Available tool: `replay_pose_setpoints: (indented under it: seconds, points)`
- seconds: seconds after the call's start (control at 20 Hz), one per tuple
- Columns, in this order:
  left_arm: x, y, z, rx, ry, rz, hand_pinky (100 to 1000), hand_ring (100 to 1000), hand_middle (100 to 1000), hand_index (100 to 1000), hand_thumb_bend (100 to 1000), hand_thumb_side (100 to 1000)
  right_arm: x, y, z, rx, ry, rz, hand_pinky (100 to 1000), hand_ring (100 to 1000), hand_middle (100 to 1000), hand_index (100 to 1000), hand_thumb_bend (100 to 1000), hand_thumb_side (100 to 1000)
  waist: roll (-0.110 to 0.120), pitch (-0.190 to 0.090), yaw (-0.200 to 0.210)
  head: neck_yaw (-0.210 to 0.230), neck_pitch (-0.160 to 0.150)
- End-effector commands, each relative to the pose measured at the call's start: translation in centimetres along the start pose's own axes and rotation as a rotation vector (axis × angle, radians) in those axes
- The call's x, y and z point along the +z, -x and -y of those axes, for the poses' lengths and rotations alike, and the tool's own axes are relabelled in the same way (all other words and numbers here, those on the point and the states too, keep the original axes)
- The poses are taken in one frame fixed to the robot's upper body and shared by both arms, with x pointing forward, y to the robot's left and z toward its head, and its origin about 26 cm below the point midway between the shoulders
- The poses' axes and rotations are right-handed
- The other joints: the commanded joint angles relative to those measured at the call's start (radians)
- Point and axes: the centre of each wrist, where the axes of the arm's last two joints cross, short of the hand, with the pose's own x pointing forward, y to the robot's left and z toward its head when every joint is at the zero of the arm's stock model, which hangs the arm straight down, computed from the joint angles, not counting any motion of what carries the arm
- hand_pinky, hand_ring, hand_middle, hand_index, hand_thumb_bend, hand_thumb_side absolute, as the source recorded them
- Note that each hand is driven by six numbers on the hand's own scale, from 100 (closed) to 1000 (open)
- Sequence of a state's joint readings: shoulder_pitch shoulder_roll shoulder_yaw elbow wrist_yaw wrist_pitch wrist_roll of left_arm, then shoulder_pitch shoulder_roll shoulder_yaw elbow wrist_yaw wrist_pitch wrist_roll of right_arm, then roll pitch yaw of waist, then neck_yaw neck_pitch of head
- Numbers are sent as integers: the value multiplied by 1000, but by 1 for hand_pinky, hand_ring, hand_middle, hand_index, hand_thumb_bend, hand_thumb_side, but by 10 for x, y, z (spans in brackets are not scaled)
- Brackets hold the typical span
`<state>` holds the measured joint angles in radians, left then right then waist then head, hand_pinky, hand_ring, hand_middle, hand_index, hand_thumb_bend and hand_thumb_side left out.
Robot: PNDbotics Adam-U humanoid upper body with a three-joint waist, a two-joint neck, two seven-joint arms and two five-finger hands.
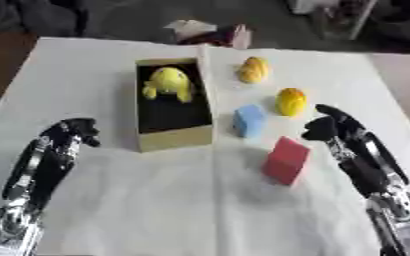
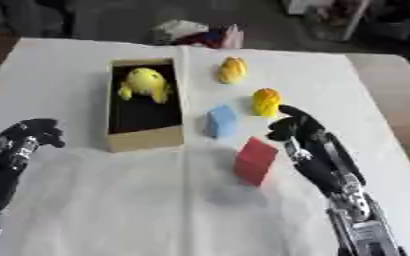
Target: Pick up objects on the table and place them in the box.
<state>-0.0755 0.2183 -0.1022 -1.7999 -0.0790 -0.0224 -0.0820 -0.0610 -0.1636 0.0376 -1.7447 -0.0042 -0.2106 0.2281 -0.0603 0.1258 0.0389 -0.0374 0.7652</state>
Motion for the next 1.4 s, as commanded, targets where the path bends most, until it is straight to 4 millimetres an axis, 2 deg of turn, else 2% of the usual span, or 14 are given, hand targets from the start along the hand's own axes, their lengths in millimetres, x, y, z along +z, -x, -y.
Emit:
replay_pose_setpoints:
  seconds: [0.05, 0.85, 0.95, 1.0, 1.05, 1.2, 1.3, 1.4]
  points:
    - [-4, -8, 0, 2, 2, 34, 796, 580, 586, 737, 100, 727, -4, -8, 5, 12, -2, 28, 734, 655, 643, 889, 100, 557, 4, -12, 0, -2, 5]
    - [-4, -9, -2, -3, -1, 37, 796, 580, 586, 738, 100, 742, -3, -7, 5, 12, 1, 25, 734, 655, 643, 889, 100, 560, 4, -11, 1, -2, 5]
    - [-5, -11, -5, -20, -4, 45, 795, 581, 587, 739, 100, 709, -3, -7, 5, 12, 1, 25, 734, 655, 643, 889, 100, 559, 5, -12, 1, -3, 5]
    - [-6, -14, -9, -35, -4, 51, 795, 583, 591, 744, 100, 775, -3, -7, 5, 13, 2, 25, 734, 655, 643, 889, 100, 557, 6, -12, 1, -3, 5]
    - [-7, -17, -15, -66, -1, 61, 795, 586, 595, 747, 100, 682, -3, -7, 5, 13, 2, 23, 734, 655, 643, 889, 100, 560, 7, -13, 1, -3, 5]
    - [-14, -36, -40, -208, 18, 92, 793, 594, 606, 757, 100, 625, -1, -6, 6, 16, 1, 18, 734, 655, 643, 889, 100, 560, 11, -15, 2, -3, 5]
    - [-19, -52, -58, -337, 41, 113, 793, 607, 622, 769, 100, 540, -1, -6, 6, 17, 0, 15, 734, 655, 642, 889, 100, 561, 14, -17, 0, -5, 5]
    - [-24, -66, -72, -436, 73, 125, 793, 612, 627, 774, 100, 513, 0, -6, 6, 18, -2, 14, 734, 655, 642, 889, 100, 561, 16, -18, -2, -4, 5]
